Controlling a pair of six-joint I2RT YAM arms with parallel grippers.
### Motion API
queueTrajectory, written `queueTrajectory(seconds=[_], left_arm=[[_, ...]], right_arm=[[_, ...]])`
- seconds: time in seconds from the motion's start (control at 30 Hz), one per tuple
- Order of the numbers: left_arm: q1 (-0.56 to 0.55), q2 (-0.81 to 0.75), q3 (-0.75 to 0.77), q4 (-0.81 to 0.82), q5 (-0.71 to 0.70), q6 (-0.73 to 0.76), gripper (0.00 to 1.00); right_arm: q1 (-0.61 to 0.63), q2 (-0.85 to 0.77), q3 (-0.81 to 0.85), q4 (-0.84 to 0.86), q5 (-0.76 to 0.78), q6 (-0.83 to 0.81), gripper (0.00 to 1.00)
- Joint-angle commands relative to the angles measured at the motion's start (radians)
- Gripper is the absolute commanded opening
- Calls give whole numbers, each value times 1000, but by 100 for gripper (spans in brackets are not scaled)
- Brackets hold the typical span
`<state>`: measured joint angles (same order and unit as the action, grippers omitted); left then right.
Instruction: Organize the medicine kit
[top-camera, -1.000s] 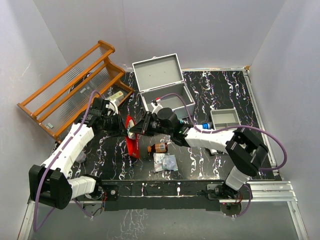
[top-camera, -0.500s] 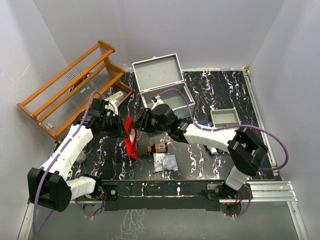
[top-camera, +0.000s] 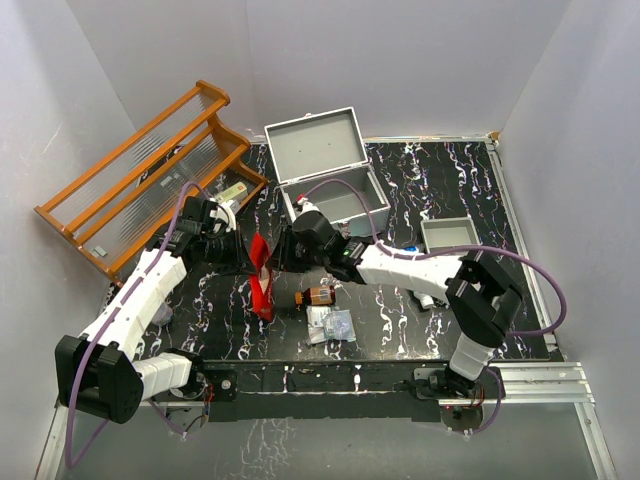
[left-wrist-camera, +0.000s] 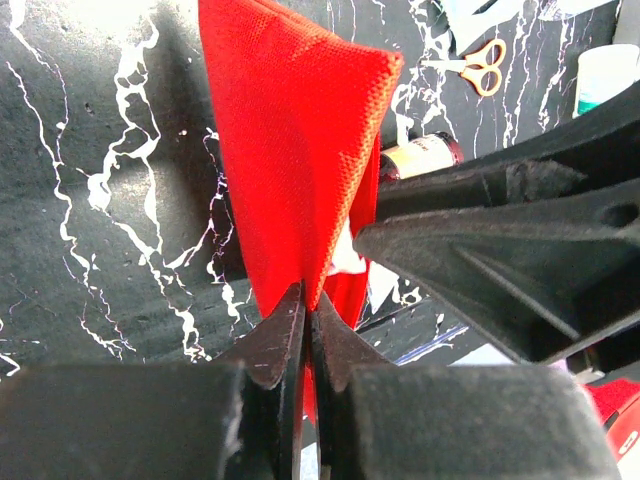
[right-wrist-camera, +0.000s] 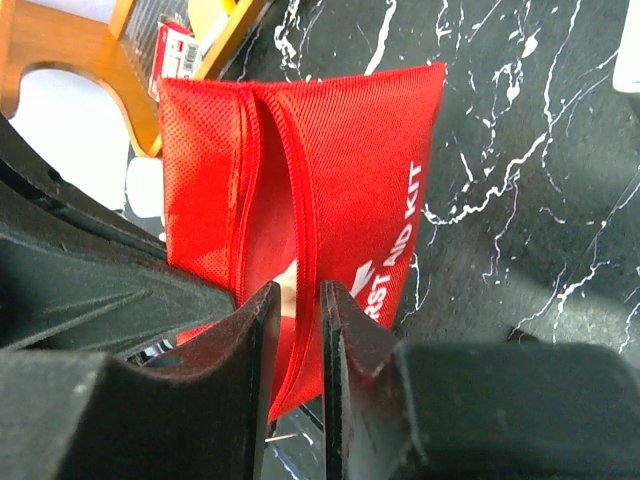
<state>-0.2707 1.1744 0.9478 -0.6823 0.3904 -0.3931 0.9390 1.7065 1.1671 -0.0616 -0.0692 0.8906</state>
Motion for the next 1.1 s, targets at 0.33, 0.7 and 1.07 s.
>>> queueTrajectory(seconds=[0.33,0.7,1.07], left_arm=[[-2,4,9,-11,19,8,0],[-4,-14,2,-4,36,25,0],[-4,-36,-24,34,39,37,0]], right_arm=[[123,-72,93,-172,258,-32,33],[127,-69,169,-230,324,-99,39],[129,-15,247,-236,269,-125,14]])
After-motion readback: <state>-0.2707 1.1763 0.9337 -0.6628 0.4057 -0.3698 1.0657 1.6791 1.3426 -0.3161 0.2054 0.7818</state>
